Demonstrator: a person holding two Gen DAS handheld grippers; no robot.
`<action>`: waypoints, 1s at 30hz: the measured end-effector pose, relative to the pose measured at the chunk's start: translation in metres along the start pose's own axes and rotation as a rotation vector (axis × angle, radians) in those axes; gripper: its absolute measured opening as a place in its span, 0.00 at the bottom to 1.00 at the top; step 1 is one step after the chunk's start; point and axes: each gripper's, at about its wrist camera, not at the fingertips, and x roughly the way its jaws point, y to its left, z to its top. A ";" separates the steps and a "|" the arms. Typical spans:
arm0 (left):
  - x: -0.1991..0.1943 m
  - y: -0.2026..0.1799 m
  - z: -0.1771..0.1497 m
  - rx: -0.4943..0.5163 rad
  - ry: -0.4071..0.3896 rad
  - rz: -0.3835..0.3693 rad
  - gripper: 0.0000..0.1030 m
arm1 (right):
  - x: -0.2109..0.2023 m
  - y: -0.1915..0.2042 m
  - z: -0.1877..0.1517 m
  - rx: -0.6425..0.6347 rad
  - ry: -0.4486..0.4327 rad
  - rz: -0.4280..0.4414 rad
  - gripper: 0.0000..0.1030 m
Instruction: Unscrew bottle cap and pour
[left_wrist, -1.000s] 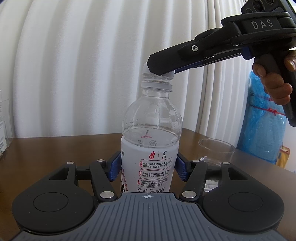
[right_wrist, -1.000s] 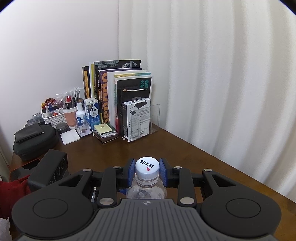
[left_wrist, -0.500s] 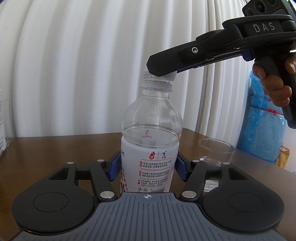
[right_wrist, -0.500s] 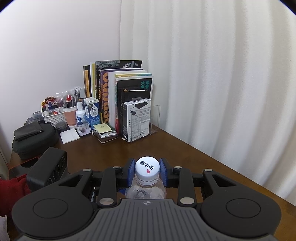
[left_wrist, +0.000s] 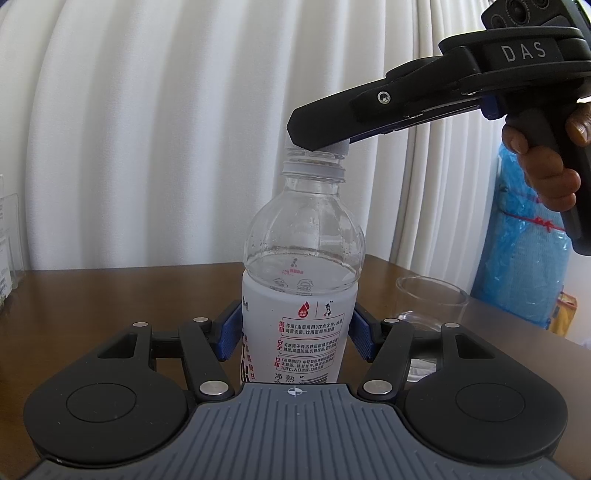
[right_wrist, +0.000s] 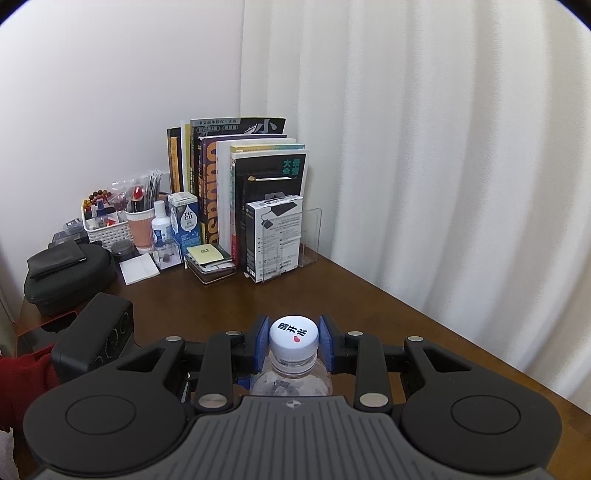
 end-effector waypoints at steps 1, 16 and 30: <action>0.000 0.000 0.000 0.000 0.001 0.000 0.59 | 0.000 0.000 0.000 0.002 -0.002 0.000 0.31; 0.001 -0.001 0.000 0.003 0.012 0.000 0.59 | 0.002 -0.003 0.000 0.010 -0.008 0.005 0.32; -0.002 -0.003 0.000 0.004 0.011 0.000 0.59 | -0.005 0.003 -0.008 -0.026 -0.030 -0.027 0.42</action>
